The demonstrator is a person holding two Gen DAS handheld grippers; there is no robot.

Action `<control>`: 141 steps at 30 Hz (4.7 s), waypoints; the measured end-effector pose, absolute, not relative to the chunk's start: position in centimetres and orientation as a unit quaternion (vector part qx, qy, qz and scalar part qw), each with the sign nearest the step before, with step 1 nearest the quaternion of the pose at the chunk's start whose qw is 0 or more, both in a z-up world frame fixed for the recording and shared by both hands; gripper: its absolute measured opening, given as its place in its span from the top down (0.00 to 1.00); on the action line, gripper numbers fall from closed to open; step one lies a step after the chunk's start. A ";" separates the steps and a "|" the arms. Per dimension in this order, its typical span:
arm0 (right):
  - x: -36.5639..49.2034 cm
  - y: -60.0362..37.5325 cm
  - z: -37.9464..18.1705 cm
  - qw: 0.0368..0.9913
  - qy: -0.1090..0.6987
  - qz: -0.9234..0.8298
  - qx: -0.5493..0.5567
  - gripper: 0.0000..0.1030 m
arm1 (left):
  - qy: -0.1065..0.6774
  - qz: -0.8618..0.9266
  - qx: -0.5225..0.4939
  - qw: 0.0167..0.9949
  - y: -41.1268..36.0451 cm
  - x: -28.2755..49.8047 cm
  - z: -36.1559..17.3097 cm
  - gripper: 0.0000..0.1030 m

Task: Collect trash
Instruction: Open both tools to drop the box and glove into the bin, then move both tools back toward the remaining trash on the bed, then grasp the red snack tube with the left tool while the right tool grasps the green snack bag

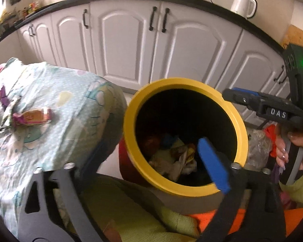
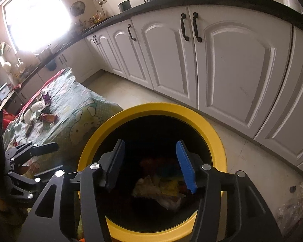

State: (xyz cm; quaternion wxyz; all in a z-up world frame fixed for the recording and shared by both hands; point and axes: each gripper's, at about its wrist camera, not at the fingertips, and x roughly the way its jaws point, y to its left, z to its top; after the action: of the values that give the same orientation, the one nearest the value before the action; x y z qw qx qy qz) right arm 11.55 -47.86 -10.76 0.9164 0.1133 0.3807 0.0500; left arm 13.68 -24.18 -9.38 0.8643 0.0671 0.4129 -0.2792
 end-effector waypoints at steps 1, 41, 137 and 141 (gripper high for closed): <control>11.5 -47.8 -10.6 0.917 0.379 0.049 0.112 0.47 | 0.409 -0.273 0.065 0.868 -23.8 13.7 -9.1 0.11; 13.2 -30.6 -1.2 0.928 0.305 0.207 0.045 0.27 | 0.283 -0.047 -0.048 0.957 -3.8 12.1 -1.0 0.11; 27.7 -14.5 -8.7 0.870 0.396 0.294 -0.009 0.86 | 0.372 0.008 -0.134 0.918 6.8 12.3 -9.7 0.94; 26.5 -14.3 -8.0 0.868 0.387 0.309 -0.014 0.87 | 0.361 0.007 -0.133 0.923 6.7 12.0 -8.9 0.94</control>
State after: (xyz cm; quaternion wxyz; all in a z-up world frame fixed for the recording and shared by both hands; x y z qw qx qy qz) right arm 26.47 -14.27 -8.05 0.8684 -0.0139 0.3874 0.3094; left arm 11.98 6.73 -8.89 0.9230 -0.1332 0.3608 0.0067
